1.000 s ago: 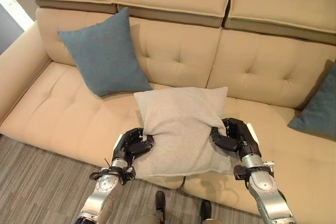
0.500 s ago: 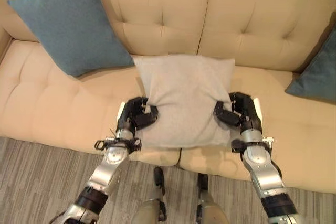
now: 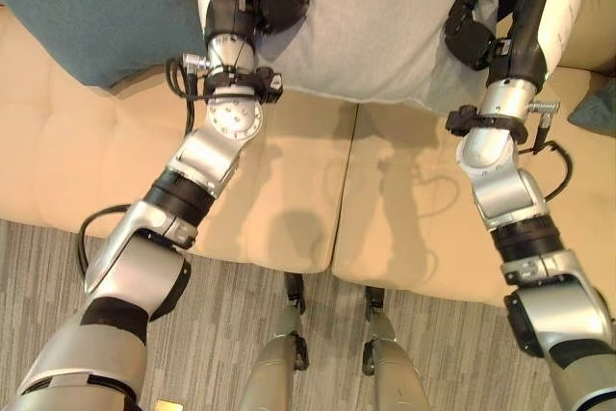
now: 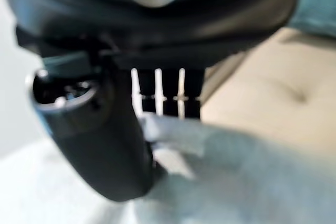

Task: Pick up all the scattered cushions and arrange them neatly on the sofa.

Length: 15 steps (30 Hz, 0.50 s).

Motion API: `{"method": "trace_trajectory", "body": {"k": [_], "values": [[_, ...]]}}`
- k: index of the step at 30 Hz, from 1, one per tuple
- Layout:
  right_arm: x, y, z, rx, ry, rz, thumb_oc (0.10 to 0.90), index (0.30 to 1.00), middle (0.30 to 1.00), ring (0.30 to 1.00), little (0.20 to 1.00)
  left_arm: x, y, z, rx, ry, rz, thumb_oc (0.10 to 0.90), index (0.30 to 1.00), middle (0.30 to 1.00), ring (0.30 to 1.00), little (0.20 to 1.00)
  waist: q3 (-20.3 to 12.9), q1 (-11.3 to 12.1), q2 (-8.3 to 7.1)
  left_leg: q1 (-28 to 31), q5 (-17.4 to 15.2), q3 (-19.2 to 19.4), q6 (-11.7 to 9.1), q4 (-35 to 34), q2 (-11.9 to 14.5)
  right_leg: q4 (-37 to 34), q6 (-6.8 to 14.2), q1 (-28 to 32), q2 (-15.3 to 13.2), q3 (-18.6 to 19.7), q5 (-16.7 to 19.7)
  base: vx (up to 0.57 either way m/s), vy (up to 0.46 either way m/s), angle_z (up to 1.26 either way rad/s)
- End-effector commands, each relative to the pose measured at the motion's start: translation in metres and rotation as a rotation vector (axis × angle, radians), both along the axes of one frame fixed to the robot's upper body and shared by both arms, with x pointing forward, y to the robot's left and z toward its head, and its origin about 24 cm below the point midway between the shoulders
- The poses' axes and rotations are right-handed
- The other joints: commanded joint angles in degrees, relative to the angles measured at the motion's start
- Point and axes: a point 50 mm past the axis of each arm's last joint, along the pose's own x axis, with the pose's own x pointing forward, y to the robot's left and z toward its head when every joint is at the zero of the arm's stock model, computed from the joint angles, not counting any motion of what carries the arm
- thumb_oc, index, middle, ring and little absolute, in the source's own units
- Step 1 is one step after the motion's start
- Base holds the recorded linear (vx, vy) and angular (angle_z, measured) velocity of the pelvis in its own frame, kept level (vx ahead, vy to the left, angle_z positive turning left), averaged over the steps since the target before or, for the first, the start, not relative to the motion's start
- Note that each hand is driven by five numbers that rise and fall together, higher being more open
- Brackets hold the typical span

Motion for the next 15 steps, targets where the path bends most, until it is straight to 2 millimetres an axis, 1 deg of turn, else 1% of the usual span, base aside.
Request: {"method": "trace_trajectory", "body": {"k": [1,2,3,5,6,7,9,10,11,12,13,14,15], "values": [[-0.024,0.063,0.079,-0.07,-0.325,0.227,0.8,0.9,0.9,0.9,0.9,-0.034,-0.059,0.078,0.16,-0.29,-0.152,0.8,0.9,0.9,0.9,0.9,-2.4,-0.5,-0.79,0.1,-5.8,-0.7,-4.9,0.0,1.2,0.7,2.2,-3.0,1.1,-0.5,-3.2,-0.04,-0.027,0.0],[-0.024,0.063,0.08,-0.07,-0.327,0.228,0.8,0.9,0.9,0.9,0.9,-0.034,-0.059,0.079,0.16,-0.292,-0.152,0.8,0.9,0.9,0.9,0.9,-2.3,-0.5,-0.78,0.1,-5.8,-0.7,-4.9,0.0,1.2,0.7,2.2,-3.1,1.1,-0.5,-3.2,-0.05,-0.024,-0.07],[-0.019,0.065,0.082,-0.068,-0.287,0.244,0.8,0.9,0.9,0.9,0.9,-0.029,-0.056,0.082,0.179,-0.259,-0.135,0.8,0.9,0.9,0.9,0.9,-2.2,-0.6,-0.91,-0.3,-5.7,-0.7,-4.9,0.0,1.2,0.6,2.3,-3.4,1.1,-0.4,-2.9,-0.03,-0.013,-0.18],[-0.009,0.067,0.078,-0.107,-0.195,0.233,0.8,0.9,0.9,0.9,0.9,-0.02,-0.046,0.081,0.178,-0.199,-0.101,0.8,0.9,0.9,0.9,0.9,-2.0,-0.6,-0.99,-0.7,-5.5,-0.5,-5.0,0.0,1.2,0.5,2.4,-3.8,1.2,-0.5,-2.7,-0.03,-0.026,-0.24],[-0.003,0.068,0.075,-0.139,-0.13,0.226,0.8,0.9,0.9,0.9,0.9,-0.013,-0.039,0.075,0.155,-0.134,-0.096,0.8,0.9,0.9,0.9,0.9,-1.6,-0.4,-1.02,-0.8,-5.3,-0.5,-5.1,0.0,1.4,0.5,2.3,-4.0,1.3,-0.5,-2.6,-0.02,-0.026,0.07],[-0.003,0.068,0.075,-0.139,-0.131,0.226,0.8,0.9,0.9,0.9,0.9,-0.013,-0.039,0.075,0.154,-0.134,-0.096,0.8,0.9,0.9,0.9,0.9,-1.6,-0.4,-0.98,-0.8,-5.3,-0.5,-5.1,0.0,1.4,0.5,2.3,-3.9,1.3,-0.5,-2.6,-0.02,-0.028,0.37],[-0.002,0.068,0.074,-0.184,-0.099,0.226,0.8,0.9,0.9,0.9,0.9,-0.007,-0.024,0.068,0.152,-0.092,-0.07,0.8,0.9,0.9,0.9,0.9,-1.2,-0.2,-1.04,-0.8,-5.1,-0.6,-5.2,0.0,1.5,0.5,2.2,-4.1,1.4,-0.5,-2.6,-0.02,-0.028,0.19],[-0.003,0.065,0.069,-0.195,-0.08,0.227,0.8,0.9,0.9,0.9,0.9,-0.001,-0.011,0.056,0.148,-0.051,-0.046,0.8,0.9,0.9,0.9,0.9,-1.0,-0.1,-1.0,-0.9,-5.0,-0.6,-5.3,0.0,1.5,0.4,2.1,-4.0,1.4,-0.6,-2.6,0.0,0.0,0.0],[-0.003,0.065,0.068,-0.195,-0.079,0.227,0.8,0.9,0.9,0.9,0.9,-0.001,-0.011,0.056,0.148,-0.05,-0.046,0.8,0.9,0.9,0.9,0.9,-1.1,-0.1,-0.99,-0.9,-5.0,-0.6,-5.3,0.0,1.5,0.4,2.1,-4.0,1.4,-0.6,-2.6,-0.01,-0.024,0.17],[-0.005,0.059,0.059,-0.205,-0.067,0.231,0.8,0.9,0.9,0.9,0.9,0.006,0.013,0.037,0.125,0.011,-0.003,0.8,0.9,0.9,0.9,0.9,-0.9,0.1,-0.96,-0.8,-5.1,-0.7,-5.2,0.0,1.5,0.4,2.1,-3.9,1.5,-0.8,-2.7,0.0,0.0,0.0],[-0.005,0.059,0.059,-0.205,-0.065,0.231,0.8,0.9,0.9,0.9,0.9,0.006,0.013,0.036,0.125,0.013,-0.003,0.8,0.9,0.9,0.9,0.9,-1.0,0.0,-0.94,-0.8,-5.1,-0.7,-5.2,0.0,1.5,0.4,2.1,-3.9,1.5,-0.8,-2.7,0.0,-0.024,-0.47],[-0.005,0.053,0.053,-0.203,-0.054,0.227,0.8,0.9,0.9,0.9,0.9,0.01,0.027,0.026,0.1,0.046,0.021,0.8,0.9,0.9,0.9,0.9,-0.9,0.2,-0.91,-0.7,-5.0,-0.8,-5.3,0.0,1.5,0.4,2.0,-3.8,1.4,-0.9,-2.7,0.0,-0.024,-0.46],[-0.006,0.044,0.044,-0.195,-0.035,0.219,0.8,0.9,0.9,0.9,0.9,0.012,0.043,0.009,0.071,0.088,0.044,0.8,0.9,0.9,0.9,0.9,-0.9,0.4,-0.91,-0.6,-5.0,-0.8,-5.4,0.0,1.6,0.3,1.9,-3.5,1.5,-1.1,-2.8,0.0,-0.035,-0.32]]}}
